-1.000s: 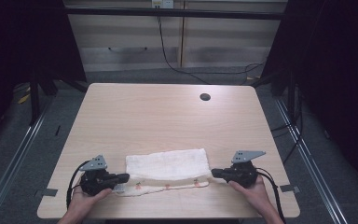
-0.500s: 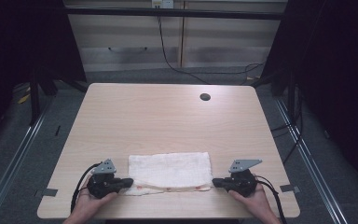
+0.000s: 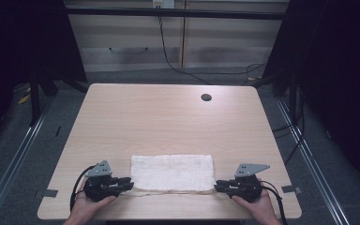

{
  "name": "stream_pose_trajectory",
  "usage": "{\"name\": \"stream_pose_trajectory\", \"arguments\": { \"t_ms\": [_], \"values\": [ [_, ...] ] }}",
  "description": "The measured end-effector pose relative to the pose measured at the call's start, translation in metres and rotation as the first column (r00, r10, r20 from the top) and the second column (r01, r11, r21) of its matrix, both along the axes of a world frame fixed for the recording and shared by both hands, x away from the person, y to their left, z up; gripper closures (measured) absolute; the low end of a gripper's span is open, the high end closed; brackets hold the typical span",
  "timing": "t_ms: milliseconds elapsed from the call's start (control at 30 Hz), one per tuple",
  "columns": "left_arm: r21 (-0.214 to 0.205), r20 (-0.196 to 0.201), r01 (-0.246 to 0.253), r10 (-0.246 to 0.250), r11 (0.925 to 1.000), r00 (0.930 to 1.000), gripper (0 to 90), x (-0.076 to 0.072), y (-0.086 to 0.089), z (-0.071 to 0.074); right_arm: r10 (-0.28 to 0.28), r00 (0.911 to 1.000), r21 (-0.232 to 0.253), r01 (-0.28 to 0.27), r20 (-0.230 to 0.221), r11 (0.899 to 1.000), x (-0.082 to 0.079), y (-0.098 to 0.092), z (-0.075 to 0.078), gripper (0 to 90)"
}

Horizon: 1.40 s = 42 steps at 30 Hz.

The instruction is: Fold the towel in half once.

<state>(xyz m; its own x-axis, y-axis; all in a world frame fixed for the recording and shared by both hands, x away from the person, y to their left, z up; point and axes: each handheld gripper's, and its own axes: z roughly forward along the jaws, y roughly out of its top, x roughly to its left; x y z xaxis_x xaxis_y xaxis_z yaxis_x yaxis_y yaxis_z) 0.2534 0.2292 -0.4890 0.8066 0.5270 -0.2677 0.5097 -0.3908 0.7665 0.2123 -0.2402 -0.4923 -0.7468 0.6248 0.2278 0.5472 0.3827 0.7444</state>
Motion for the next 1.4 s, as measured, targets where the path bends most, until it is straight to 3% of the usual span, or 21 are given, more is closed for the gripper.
{"name": "stream_pose_trajectory", "arguments": {
  "t_ms": [233,333,467,533,600,733,933,1033,1200,1400],
  "values": [
    [-0.038,-0.003,-0.041,0.041,0.9984,0.9991,55.1,0.004,0.005,0.006,-0.024,0.9996,0.055,0.023,0.018,0.998,-0.005,-0.006,0.009,69.7],
    [-0.048,-0.009,-0.051,0.051,0.9976,0.9987,54.7,0.01,0.005,0.008,-0.042,0.9985,0.047,0.04,0.034,0.998,0.001,-0.007,0.014,69.7],
    [-0.04,0.004,-0.065,0.066,0.9971,0.9978,54.8,0.025,0.001,0.014,-0.061,0.9966,0.037,0.059,0.055,0.998,0.022,-0.006,0.02,69.7],
    [-0.031,0.033,-0.074,0.075,0.9968,0.9967,60.0,0.032,-0.003,0.015,-0.06,0.9961,0.038,0.058,0.064,0.998,0.035,-0.004,0.023,69.7],
    [-0.033,0.009,-0.08,0.081,0.9962,0.9967,60.0,0.042,-0.008,0.011,-0.062,0.9959,0.037,0.06,0.066,0.998,0.05,-0.001,0.025,69.7],
    [0.014,-0.003,-0.067,0.067,0.9977,0.9978,61.3,0.055,-0.018,0.005,-0.06,0.9963,0.036,0.058,0.062,0.998,0.075,0.007,0.027,69.7],
    [0.059,-0.008,-0.061,0.062,0.9964,0.9981,63.9,0.053,-0.022,-0.007,-0.072,0.9966,0.003,0.072,0.042,0.997,0.1,0.013,0.017,68.8],
    [0.054,-0.012,-0.058,0.059,0.9968,0.9982,64.8,0.052,-0.022,-0.009,-0.077,0.9967,0.003,0.077,0.027,0.997,0.107,0.013,0.008,67.7],
    [0.077,-0.008,-0.056,0.057,0.9955,0.9983,66.2,0.054,-0.025,-0.013,-0.073,0.9971,0.002,0.073,-0.018,0.997,0.113,0.015,-0.003,63.2],
    [0.07,-0.008,-0.057,0.058,0.9959,0.9983,66.3,0.053,-0.024,-0.014,-0.061,0.9978,-0.039,0.06,-0.023,0.997,0.114,0.017,-0.012,61.2]
  ]
}}
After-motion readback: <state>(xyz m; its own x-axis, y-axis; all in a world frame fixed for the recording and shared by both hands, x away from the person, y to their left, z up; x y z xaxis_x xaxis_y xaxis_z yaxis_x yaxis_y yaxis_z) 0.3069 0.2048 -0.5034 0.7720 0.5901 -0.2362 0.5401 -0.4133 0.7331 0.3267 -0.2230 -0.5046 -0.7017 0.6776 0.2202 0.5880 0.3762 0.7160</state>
